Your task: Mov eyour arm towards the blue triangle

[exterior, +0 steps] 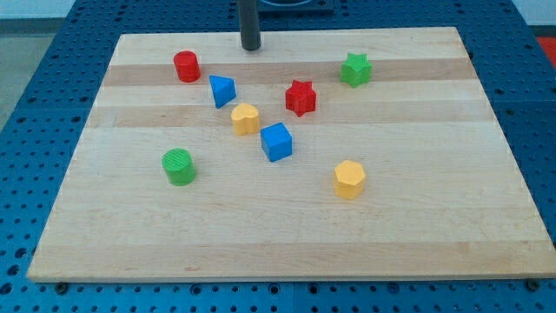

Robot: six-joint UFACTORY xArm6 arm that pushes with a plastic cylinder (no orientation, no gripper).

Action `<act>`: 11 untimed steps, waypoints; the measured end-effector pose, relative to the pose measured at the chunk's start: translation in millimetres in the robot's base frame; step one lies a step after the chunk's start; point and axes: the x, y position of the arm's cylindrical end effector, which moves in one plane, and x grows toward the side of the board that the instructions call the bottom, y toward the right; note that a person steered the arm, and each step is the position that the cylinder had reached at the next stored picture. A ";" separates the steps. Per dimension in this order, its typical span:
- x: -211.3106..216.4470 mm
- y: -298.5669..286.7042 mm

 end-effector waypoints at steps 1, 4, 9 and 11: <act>0.0 0.0; -9.8 0.2; 31.8 7.0; 60.7 7.0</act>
